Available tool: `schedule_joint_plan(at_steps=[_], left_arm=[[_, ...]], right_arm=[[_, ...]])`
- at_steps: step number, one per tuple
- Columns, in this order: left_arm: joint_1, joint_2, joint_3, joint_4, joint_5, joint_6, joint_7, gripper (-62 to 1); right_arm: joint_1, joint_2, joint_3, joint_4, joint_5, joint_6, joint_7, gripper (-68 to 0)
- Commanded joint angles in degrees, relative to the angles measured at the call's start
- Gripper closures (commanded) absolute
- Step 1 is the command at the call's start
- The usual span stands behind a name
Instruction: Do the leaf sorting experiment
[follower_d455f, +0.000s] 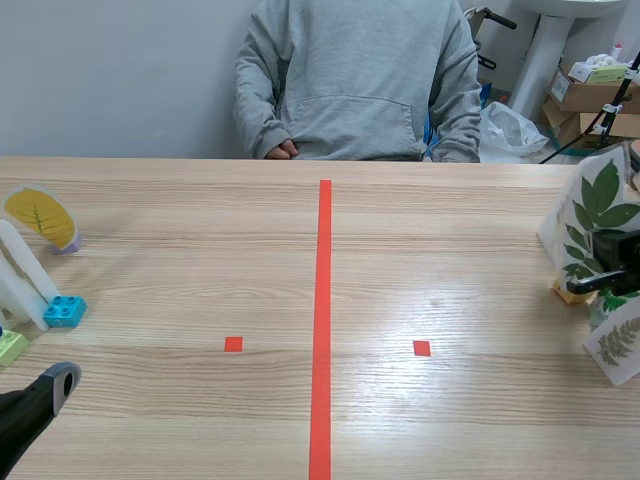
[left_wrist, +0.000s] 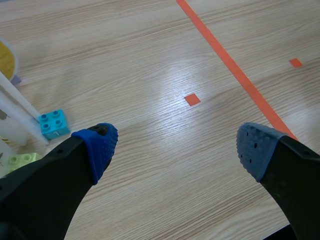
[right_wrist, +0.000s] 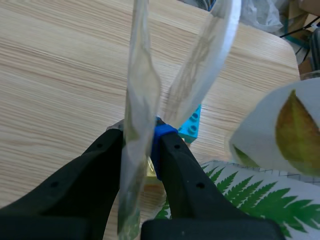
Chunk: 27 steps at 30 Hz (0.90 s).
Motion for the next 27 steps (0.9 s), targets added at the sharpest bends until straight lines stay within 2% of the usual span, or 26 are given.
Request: schedule_joint_plan(at_steps=[1, 8, 17, 23, 27], left_arm=[[-0.2, 0.1, 0.4, 1.5, -0.8, 0.0, -0.8, -51.2], [-0.2, 0.1, 0.4, 1.5, -0.8, 0.0, -0.8, -51.2], [-0.2, 0.1, 0.4, 1.5, -0.8, -0.2, -0.8, -51.2], [-0.2, 0.1, 0.4, 1.5, -0.8, -0.2, -0.8, -51.2], [-0.2, 0.1, 0.4, 1.5, -0.8, -0.2, -0.8, -51.2]], right_arm=[[0.8, 0.7, 0.0, 1.6, 0.6, 0.0, 0.5, -1.9], [0.6, 0.7, 0.0, 1.6, 0.7, -0.4, 0.5, -11.1], [0.5, 0.7, 0.0, 1.6, 0.9, -0.4, 0.5, -30.7], [-1.1, 0.7, 0.4, 2.0, 3.9, -0.3, 0.1, -31.2], [-3.9, 0.7, 0.7, 5.0, 5.2, -0.3, -0.7, -31.2]])
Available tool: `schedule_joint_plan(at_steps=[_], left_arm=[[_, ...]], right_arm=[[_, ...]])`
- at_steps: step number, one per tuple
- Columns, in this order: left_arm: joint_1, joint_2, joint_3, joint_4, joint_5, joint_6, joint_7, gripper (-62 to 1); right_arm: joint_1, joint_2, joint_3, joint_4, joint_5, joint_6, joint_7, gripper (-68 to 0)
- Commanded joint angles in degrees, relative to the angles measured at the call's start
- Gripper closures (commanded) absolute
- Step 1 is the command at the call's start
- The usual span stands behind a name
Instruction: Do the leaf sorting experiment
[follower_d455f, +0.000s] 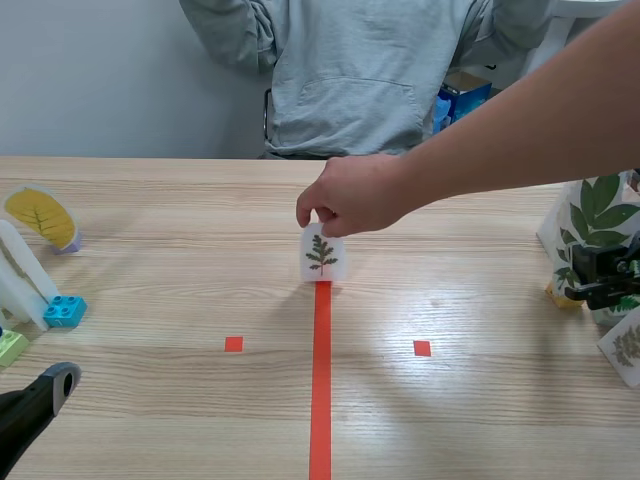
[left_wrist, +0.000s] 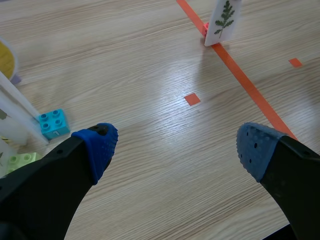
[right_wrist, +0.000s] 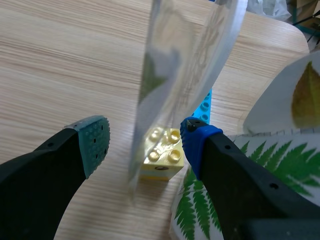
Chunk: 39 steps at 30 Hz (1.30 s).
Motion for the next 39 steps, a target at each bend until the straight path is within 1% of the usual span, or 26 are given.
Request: schedule_joint_plan(at_steps=[1, 4, 6, 11, 15, 16, 21, 23, 28, 31, 33, 36, 37, 39], left_arm=[[-0.2, 0.1, 0.4, 1.5, -0.8, -0.2, -0.8, -51.2], [-0.2, 0.1, 0.4, 1.5, -0.8, -0.2, -0.8, -51.2], [-0.2, 0.1, 0.4, 1.5, -0.8, -0.2, -0.8, -51.2], [-0.2, 0.1, 0.4, 1.5, -0.8, -0.2, -0.8, -51.2], [-0.2, 0.1, 0.4, 1.5, -0.8, -0.2, -0.8, -51.2], [-0.2, 0.1, 0.4, 1.5, -0.8, -0.2, -0.8, -51.2], [-0.2, 0.1, 0.4, 1.5, -0.8, -0.2, -0.8, -51.2], [-0.2, 0.1, 0.4, 1.5, -0.8, -0.2, -0.8, -51.2], [-0.2, 0.1, 0.4, 1.5, -0.8, -0.2, -0.8, -51.2], [-0.2, 0.1, 0.4, 1.5, -0.8, -0.2, -0.8, -51.2], [-0.2, 0.1, 0.4, 1.5, -0.8, -0.2, -0.8, -51.2], [-0.2, 0.1, 0.4, 1.5, -0.8, -0.6, -0.8, -51.2], [-0.2, 0.1, 0.4, 1.5, -0.8, -0.6, -0.8, -51.2], [-0.2, 0.1, 0.4, 1.5, -0.8, -0.7, -0.8, -51.2]], right_arm=[[-1.3, 0.8, 0.9, 3.5, 1.2, -0.1, 0.2, -31.5], [-5.0, 0.8, 1.7, 7.9, 3.3, -0.1, -1.4, -36.9], [-7.8, 0.8, 2.1, 11.1, 4.2, -0.1, -1.8, -36.9], [-15.3, 0.6, 2.8, 19.2, 4.3, 0.3, -2.1, -36.9], [-22.4, 0.4, 3.0, 25.6, 4.3, 0.3, -2.9, -36.9], [-25.3, 0.5, 3.1, 27.8, 4.4, 0.3, -2.9, -36.9], [-33.7, 0.5, 5.0, 34.5, 4.5, 0.7, -2.9, -36.9], [-36.9, 0.5, 6.2, 37.4, 4.5, 2.1, -3.5, -36.9], [-42.5, 0.5, 9.4, 43.9, 4.5, 7.2, -4.2, -36.9], [-43.3, 0.5, 11.0, 47.0, 4.6, 10.7, -4.6, -36.9], [-43.6, 0.5, 11.4, 49.2, 5.7, 13.4, -6.0, -37.8], [-43.6, 0.6, 11.3, 52.5, 8.5, 14.8, -8.9, -41.7], [-43.6, 0.6, 11.3, 53.5, 9.3, 15.4, -9.6, -42.1], [-43.6, 0.6, 11.3, 55.4, 11.2, 15.6, -11.0, -42.5]])
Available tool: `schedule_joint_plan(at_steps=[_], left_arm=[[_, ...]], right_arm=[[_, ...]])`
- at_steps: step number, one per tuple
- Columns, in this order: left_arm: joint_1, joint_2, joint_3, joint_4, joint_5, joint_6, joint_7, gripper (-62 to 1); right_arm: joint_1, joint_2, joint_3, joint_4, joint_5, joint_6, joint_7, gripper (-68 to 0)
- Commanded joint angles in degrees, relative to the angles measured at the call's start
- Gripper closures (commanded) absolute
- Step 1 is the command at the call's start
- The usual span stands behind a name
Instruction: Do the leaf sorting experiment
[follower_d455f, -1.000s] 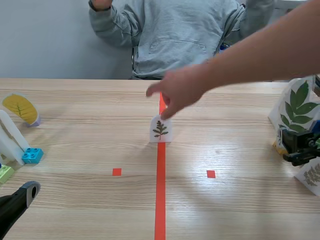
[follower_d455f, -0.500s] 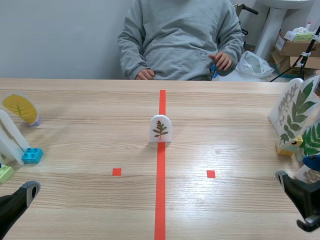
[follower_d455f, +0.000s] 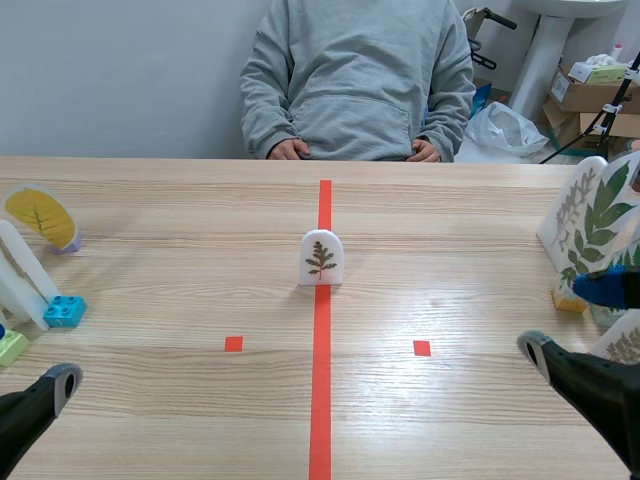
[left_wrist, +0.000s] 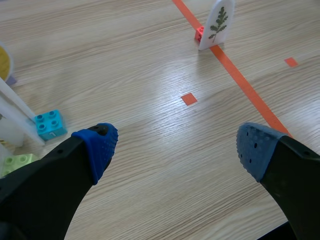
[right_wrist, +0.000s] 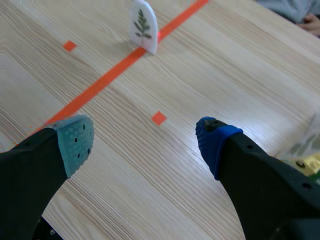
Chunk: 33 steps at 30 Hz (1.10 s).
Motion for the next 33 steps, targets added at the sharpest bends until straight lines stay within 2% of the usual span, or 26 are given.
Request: schedule_joint_plan(at_steps=[1, 7, 33], left_arm=[[-0.2, 0.1, 0.4, 1.5, -0.8, -0.3, -0.8, -51.2], [-0.2, 0.1, 0.4, 1.5, -0.8, -3.0, -0.9, -51.2], [-0.2, 0.1, 0.4, 1.4, -0.8, -2.9, -2.1, -51.2]], right_arm=[[0.8, 0.7, 0.1, 1.6, 1.4, -0.2, -0.6, -42.5], [0.8, 0.7, 0.1, 4.1, 1.5, -0.2, -2.7, -42.5], [0.8, 0.7, 0.1, 4.0, 1.4, -0.2, -2.5, -42.5]])
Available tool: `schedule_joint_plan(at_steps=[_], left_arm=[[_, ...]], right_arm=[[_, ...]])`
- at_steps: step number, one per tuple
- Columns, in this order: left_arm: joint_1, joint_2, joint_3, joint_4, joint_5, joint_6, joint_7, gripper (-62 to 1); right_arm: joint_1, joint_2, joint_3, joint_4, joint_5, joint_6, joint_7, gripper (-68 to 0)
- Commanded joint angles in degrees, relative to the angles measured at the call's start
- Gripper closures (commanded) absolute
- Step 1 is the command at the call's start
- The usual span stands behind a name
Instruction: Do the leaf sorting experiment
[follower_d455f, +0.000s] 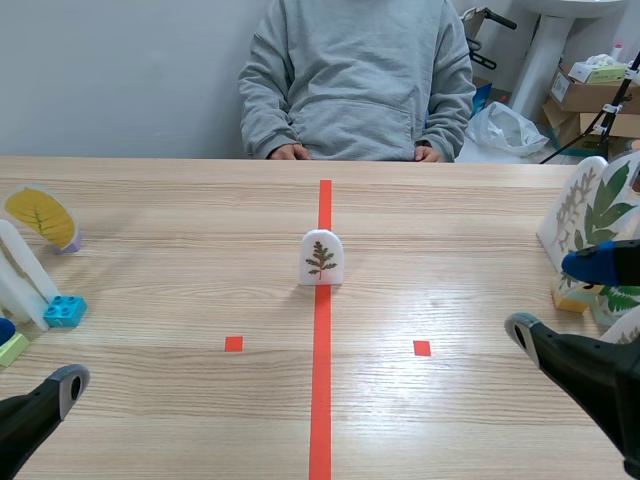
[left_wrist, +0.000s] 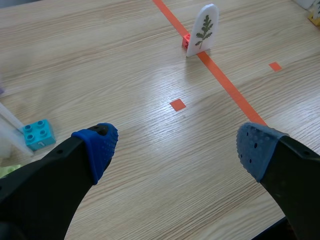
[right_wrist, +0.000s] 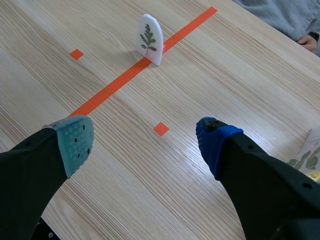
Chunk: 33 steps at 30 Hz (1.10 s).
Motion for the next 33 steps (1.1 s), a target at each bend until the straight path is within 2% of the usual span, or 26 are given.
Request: schedule_joint_plan(at_steps=[1, 23, 33], left_arm=[[-0.2, 0.1, 0.4, 1.4, -0.8, -0.1, -0.7, -51.2], [-0.2, 0.1, 0.4, 1.4, -0.8, -0.1, -0.7, -51.2], [-0.2, 0.1, 0.4, 1.4, -0.8, -0.1, -0.7, -51.2]], right_arm=[[0.5, 0.7, 0.1, 0.0, 0.6, -0.2, 1.1, -42.5], [0.5, 0.7, 0.1, -0.1, 0.6, -0.4, 1.0, -42.5], [0.5, 0.7, 0.1, -0.1, -0.9, -0.4, 0.8, -42.5]])
